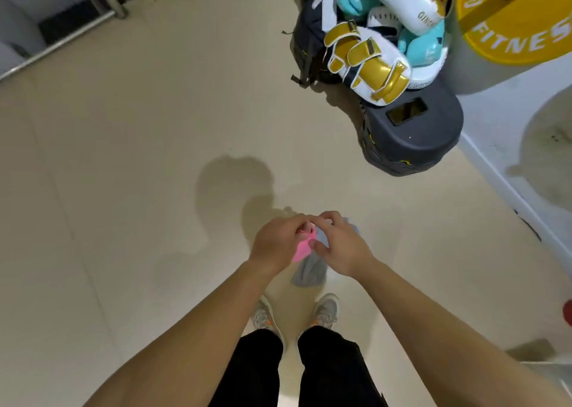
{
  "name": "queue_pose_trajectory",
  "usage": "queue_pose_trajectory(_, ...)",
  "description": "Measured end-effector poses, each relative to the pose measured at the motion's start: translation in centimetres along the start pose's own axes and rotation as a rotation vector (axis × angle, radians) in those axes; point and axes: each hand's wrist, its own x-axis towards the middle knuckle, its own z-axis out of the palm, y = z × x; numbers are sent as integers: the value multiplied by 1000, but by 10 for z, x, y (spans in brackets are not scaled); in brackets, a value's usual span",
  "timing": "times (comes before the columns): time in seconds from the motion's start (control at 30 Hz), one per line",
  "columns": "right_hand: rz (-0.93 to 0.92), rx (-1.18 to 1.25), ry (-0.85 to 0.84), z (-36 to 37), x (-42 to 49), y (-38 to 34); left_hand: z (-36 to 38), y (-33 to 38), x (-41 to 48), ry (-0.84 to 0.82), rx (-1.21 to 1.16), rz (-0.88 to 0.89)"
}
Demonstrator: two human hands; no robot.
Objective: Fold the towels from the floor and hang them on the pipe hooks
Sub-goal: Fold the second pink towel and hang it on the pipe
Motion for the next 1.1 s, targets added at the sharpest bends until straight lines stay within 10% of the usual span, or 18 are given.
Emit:
queue_pose_trajectory(0.83, 547, 323, 900, -143, -354, -100, -21, 213, -122, -332, 280, 819)
queue_pose_trajectory(1.1, 559, 328, 1172, -136, -418, -98, -2, 225, -136, -421, 349, 801)
